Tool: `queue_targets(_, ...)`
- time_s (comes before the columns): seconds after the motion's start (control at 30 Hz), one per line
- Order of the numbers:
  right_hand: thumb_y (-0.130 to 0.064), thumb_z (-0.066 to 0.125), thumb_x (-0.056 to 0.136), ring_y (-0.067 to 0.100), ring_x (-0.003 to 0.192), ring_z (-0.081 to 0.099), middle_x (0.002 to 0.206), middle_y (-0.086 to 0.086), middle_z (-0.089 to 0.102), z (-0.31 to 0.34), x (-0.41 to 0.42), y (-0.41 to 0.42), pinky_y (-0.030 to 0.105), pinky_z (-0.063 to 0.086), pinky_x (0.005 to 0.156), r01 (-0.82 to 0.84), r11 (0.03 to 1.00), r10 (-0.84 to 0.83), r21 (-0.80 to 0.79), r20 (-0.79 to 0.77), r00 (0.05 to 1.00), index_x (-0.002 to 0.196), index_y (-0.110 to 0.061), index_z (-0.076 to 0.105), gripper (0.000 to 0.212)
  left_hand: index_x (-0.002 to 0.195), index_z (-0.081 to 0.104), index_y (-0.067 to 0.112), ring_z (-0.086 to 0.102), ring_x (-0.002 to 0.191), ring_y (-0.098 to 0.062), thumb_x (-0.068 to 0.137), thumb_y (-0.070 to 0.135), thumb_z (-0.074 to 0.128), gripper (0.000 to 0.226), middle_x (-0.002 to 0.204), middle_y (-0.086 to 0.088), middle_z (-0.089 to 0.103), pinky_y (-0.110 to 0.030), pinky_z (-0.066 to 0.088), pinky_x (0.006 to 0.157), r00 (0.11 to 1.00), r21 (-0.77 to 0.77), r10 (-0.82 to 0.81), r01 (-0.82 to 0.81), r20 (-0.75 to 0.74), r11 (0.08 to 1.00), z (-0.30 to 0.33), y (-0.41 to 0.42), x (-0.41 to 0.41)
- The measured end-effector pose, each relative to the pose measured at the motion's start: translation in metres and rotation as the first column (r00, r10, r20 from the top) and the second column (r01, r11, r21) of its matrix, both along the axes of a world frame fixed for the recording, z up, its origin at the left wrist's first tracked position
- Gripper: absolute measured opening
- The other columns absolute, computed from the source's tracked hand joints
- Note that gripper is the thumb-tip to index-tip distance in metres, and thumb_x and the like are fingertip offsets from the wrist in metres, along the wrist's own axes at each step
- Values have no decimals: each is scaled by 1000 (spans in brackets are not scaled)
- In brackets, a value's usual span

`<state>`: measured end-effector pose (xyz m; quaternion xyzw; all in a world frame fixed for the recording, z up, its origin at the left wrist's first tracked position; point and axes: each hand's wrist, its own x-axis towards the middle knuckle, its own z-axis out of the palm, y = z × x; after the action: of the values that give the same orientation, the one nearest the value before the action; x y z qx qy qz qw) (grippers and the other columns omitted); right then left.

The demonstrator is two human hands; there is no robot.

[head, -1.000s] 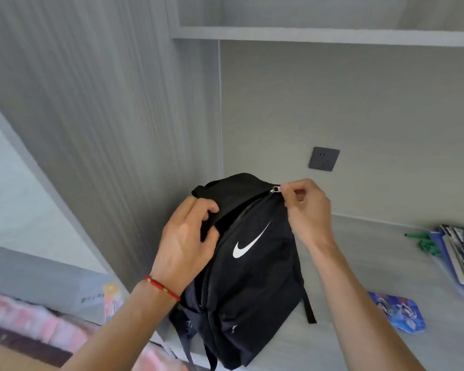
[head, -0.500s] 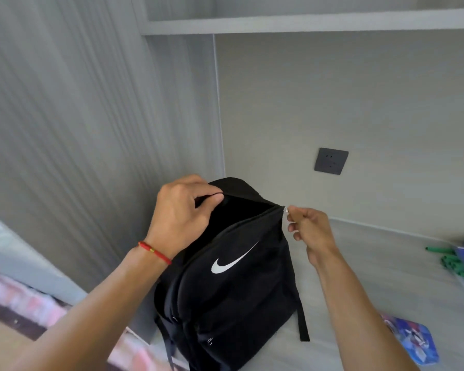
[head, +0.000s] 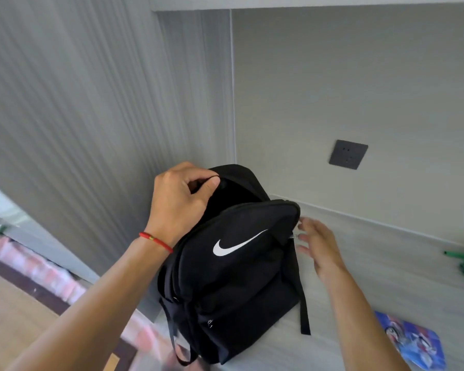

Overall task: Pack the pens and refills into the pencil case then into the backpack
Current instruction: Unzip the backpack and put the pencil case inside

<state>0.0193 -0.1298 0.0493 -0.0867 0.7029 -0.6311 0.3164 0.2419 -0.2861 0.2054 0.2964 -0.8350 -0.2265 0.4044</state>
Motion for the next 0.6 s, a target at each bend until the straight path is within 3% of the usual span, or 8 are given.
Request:
queue_targets(0.1,-45,48,103,16,129,55,135,-9,63,49,24,14,45,50,101,-201,956,181,-212,-112,977,124,-34,67,31,88,79,26,57,64,-9,83,21,76,8,75,12,65,-12,41,65,999,33,-42,42,-26,999,-5,2,4)
queue_targets(0.23,-35,53,103,4,126,57,131,-17,63,97,76,21,29,45,104,-397,905,300,-150,-437,848,127,-40,63,26,91,78,27,57,65,-11,82,20,78,12,75,10,64,-17,45,67,994,52,-101,104,-52,993,-13,6,7)
queue_targets(0.3,-34,66,95,3,123,56,126,-23,62,106,94,21,26,43,105,-443,896,357,-21,-559,748,124,-42,62,31,95,77,28,56,67,-12,83,17,76,17,77,11,63,-17,46,68,992,48,-116,118,-58,992,-14,6,11)
queue_targets(0.37,-38,74,87,0,117,56,113,-29,61,99,104,25,22,40,102,-428,880,438,205,-699,565,124,-44,60,40,101,75,29,57,70,-13,83,11,72,25,81,12,63,-17,47,71,991,21,-121,122,-50,992,-13,5,15)
queue_targets(0.43,-37,70,89,-3,93,57,89,-22,60,72,107,30,26,40,90,-366,851,508,378,-772,383,107,-40,62,20,103,75,29,57,73,-13,83,6,69,31,85,12,63,-17,47,73,988,21,-142,143,-65,989,-13,5,20)
queue_targets(0.47,-35,67,90,-3,80,53,77,-19,55,51,107,35,28,37,82,-343,827,551,445,-762,341,90,-35,59,8,103,75,28,58,74,-12,85,4,67,31,88,12,64,-18,48,74,984,14,-161,162,-73,987,-13,5,22)
queue_targets(0.5,-32,66,88,1,73,49,69,-15,49,26,107,43,28,34,77,-314,794,606,521,-717,344,78,-30,52,17,102,75,26,59,77,-11,86,3,66,29,91,12,64,-20,49,75,981,-3,-179,179,-75,984,-15,5,24)
queue_targets(0.6,-25,61,77,13,82,60,73,-11,63,-52,107,78,31,39,74,-225,627,762,746,-525,379,79,-26,63,3,101,76,23,62,87,-10,89,4,65,24,97,9,67,-30,53,81,981,-69,-181,177,-68,982,-19,5,26)
